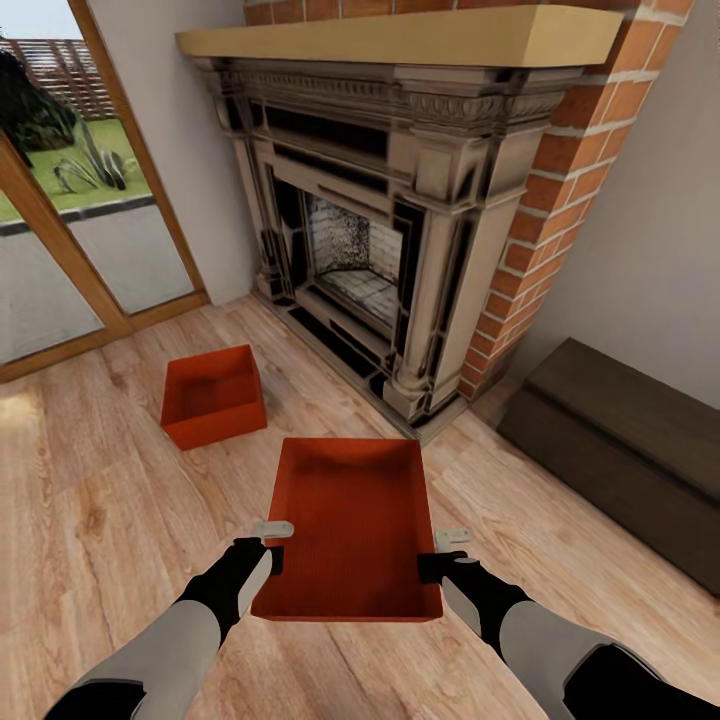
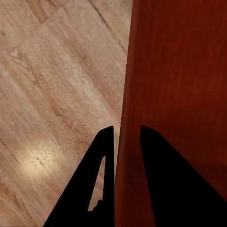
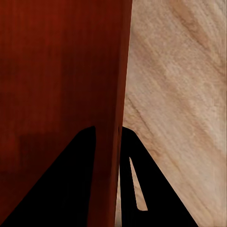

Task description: Move the two storage containers from the living room to the garage. In the garage, place one container on the floor and stack the other container on top of it (either order is fine).

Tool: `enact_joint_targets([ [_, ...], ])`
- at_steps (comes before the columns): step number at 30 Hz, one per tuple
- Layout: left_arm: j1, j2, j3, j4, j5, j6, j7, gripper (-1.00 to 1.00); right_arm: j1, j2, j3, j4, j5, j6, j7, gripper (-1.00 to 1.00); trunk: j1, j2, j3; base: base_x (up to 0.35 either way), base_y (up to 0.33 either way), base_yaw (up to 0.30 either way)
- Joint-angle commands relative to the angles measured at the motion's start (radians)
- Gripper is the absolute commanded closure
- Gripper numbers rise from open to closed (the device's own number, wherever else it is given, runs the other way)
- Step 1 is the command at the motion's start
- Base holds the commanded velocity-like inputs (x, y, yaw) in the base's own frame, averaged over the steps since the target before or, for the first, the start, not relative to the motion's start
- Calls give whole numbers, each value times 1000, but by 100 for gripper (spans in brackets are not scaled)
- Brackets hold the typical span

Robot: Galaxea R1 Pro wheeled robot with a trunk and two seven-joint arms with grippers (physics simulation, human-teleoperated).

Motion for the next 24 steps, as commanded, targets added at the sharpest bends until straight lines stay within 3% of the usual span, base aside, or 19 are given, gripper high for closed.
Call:
enact_joint_targets([
  [1,0,1,-10,0,12,5,10,100,-1,-5,4,-1,10,5,-13,100,-4,7,3,0,0,0],
  [24,1,1,-10,0,12,4,12,100,-1,-5,4,-1,10,4,-13,100,-92,168,75,0,0,0],
])
